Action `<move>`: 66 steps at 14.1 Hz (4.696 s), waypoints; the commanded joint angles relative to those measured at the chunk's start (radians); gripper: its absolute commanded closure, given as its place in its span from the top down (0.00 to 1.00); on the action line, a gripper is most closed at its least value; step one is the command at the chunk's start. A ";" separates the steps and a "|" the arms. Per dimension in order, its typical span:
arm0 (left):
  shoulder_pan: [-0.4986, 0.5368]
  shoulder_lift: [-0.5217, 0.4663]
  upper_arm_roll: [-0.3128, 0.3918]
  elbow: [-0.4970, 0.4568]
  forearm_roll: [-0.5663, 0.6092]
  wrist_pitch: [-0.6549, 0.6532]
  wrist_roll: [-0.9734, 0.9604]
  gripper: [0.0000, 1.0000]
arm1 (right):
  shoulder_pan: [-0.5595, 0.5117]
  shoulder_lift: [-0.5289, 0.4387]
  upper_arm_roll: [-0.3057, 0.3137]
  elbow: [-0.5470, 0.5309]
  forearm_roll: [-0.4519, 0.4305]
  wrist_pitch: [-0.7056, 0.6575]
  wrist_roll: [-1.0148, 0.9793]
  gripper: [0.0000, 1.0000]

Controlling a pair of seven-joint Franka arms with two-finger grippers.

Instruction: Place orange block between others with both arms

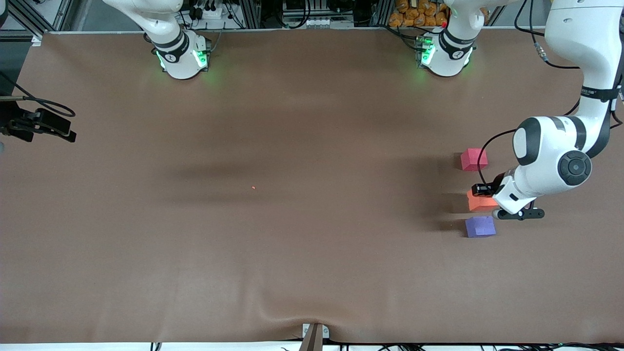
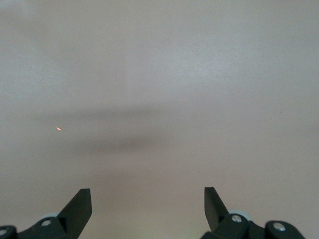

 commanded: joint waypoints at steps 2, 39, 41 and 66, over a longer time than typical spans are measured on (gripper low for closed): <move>0.037 -0.035 -0.015 -0.091 0.018 0.079 0.017 0.00 | -0.003 -0.043 -0.010 0.004 0.002 -0.031 0.007 1.00; 0.032 -0.196 -0.191 0.567 0.049 -0.649 -0.200 1.00 | 0.162 -0.086 -0.159 -0.025 0.005 -0.060 0.010 1.00; 0.034 -0.246 -0.191 0.570 0.040 -0.660 -0.199 1.00 | 0.171 -0.086 -0.159 -0.025 0.003 -0.060 0.014 1.00; -0.167 -0.544 0.062 0.406 -0.009 -0.815 -0.098 1.00 | 0.177 -0.083 -0.159 -0.028 0.003 -0.060 0.019 1.00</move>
